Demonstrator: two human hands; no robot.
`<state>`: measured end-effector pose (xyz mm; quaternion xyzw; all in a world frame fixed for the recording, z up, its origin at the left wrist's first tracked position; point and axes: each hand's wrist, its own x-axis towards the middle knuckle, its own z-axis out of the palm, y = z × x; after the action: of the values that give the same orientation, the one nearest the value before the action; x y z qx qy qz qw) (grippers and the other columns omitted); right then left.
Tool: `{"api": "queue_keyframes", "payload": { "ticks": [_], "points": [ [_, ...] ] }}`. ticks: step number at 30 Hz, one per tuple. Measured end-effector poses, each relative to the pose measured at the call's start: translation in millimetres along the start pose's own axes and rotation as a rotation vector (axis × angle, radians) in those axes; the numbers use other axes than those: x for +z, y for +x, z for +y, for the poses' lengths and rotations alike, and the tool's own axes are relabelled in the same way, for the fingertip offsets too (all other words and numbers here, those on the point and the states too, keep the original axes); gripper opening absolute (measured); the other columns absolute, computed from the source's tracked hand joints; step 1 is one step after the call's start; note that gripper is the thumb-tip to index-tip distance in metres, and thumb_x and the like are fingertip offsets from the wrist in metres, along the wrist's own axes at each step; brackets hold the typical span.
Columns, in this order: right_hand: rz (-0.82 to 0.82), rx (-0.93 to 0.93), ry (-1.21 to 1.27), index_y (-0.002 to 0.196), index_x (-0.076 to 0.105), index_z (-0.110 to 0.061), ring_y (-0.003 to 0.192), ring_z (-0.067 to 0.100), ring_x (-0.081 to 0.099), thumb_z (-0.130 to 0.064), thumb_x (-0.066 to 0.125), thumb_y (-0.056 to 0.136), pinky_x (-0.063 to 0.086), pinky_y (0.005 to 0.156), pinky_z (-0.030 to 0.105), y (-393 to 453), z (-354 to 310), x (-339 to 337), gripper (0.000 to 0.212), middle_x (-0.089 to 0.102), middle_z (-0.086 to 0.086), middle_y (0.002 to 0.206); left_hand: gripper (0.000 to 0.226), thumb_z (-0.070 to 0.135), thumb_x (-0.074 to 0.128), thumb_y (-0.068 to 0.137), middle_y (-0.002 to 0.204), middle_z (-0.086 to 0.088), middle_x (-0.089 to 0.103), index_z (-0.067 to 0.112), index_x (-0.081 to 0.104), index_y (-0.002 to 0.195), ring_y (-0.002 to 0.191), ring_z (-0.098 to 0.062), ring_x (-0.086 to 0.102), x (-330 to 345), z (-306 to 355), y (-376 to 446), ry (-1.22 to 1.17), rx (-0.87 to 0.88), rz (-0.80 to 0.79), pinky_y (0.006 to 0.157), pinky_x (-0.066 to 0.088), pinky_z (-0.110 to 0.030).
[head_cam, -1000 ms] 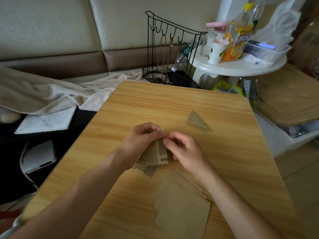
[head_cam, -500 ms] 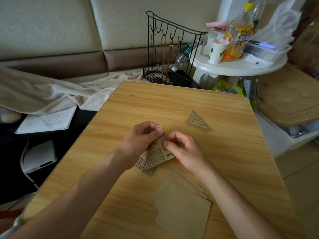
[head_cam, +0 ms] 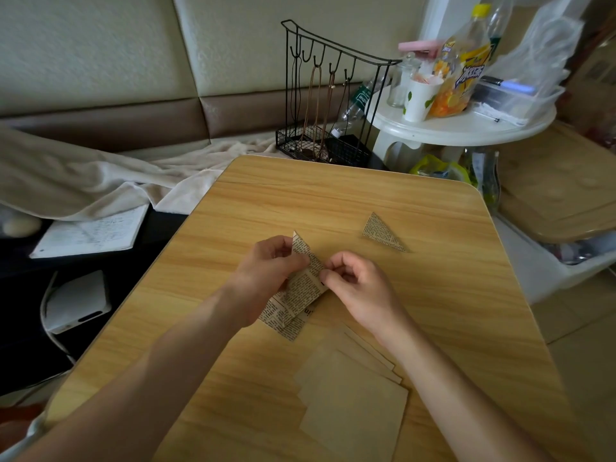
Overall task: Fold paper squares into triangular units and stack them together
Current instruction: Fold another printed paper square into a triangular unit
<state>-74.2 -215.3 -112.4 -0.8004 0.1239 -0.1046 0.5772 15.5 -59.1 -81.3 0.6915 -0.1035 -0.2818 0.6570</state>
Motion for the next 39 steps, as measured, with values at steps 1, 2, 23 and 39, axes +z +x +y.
{"api": "queue_keyframes", "payload": {
  "ticks": [1,2,23,39],
  "points": [
    [0.004,-0.004,-0.005,0.087,0.071,-0.022,0.075,0.007,0.06,-0.021,0.07,0.094,0.049,0.071,0.031,-0.1,-0.2,0.3,0.006,0.071,0.002,0.084,0.014,0.007,0.071,0.093,0.088,-0.009,0.072,0.001,0.071,0.106,0.087,-0.028,0.069,1.1,-1.1,-1.0,0.019,-0.005,-0.022,0.084,0.055,-0.044],
    [0.007,-0.011,-0.008,0.087,0.071,-0.022,0.075,0.007,0.06,-0.021,0.071,0.094,0.049,0.071,0.031,-0.2,-0.4,0.4,0.007,0.071,0.0,0.083,0.014,0.008,0.072,0.092,0.086,-0.008,0.073,0.002,0.072,0.105,0.084,-0.026,0.071,2.3,-2.8,-1.5,0.032,-0.004,-0.037,0.077,0.058,-0.039],
    [0.022,-0.058,0.01,0.077,0.067,-0.022,0.067,0.003,0.054,-0.017,0.069,0.093,0.043,0.063,0.019,-0.3,1.8,1.4,0.017,0.062,-0.014,0.069,0.042,0.03,0.072,0.094,0.089,-0.015,0.064,-0.009,0.066,0.105,0.083,-0.026,0.06,6.0,-1.1,-1.3,0.028,-0.003,0.023,0.081,0.049,-0.045],
    [0.039,-0.078,-0.037,0.087,0.067,-0.026,0.07,0.002,0.057,-0.021,0.069,0.095,0.048,0.064,0.026,-0.9,2.0,1.6,0.009,0.065,-0.012,0.08,0.009,0.017,0.074,0.092,0.073,-0.002,0.063,0.011,0.067,0.092,0.063,-0.012,0.06,2.2,-0.7,-1.3,-0.092,-0.061,0.039,0.057,0.052,-0.022]
  ]
}}
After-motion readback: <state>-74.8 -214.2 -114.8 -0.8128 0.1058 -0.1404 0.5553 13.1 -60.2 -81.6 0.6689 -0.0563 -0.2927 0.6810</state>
